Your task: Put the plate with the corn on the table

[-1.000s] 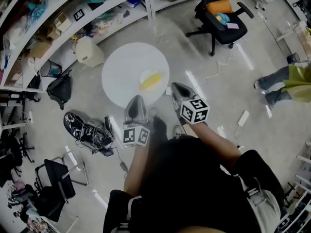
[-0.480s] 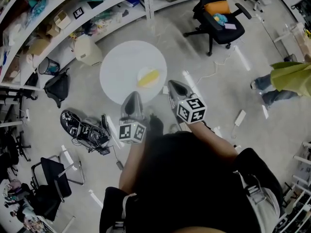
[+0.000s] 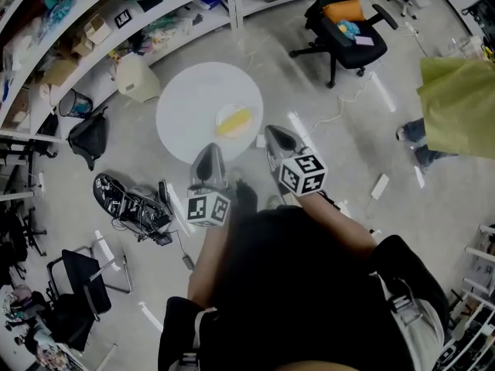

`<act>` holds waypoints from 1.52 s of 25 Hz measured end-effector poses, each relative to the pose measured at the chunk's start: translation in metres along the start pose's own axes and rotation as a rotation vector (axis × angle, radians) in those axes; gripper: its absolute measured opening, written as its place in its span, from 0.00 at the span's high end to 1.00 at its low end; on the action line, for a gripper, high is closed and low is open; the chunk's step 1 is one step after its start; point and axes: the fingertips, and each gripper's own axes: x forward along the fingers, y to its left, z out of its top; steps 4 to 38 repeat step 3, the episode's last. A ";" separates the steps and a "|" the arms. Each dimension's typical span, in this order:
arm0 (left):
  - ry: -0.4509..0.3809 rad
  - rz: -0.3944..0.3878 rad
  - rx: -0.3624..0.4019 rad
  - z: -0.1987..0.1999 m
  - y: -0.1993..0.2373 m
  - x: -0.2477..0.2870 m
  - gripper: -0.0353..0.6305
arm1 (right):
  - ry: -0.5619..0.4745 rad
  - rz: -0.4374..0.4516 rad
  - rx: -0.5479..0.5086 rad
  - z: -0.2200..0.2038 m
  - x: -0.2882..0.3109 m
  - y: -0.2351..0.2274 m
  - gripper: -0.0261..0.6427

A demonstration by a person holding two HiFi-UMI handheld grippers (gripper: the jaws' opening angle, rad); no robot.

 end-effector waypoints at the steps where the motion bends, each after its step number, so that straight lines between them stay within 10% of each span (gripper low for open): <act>1: -0.002 0.004 -0.005 -0.001 0.000 0.000 0.94 | 0.000 0.001 0.000 0.000 -0.001 0.000 0.95; 38: -0.007 0.014 -0.018 -0.002 0.000 -0.001 0.94 | 0.000 0.003 -0.001 0.001 -0.002 0.000 0.95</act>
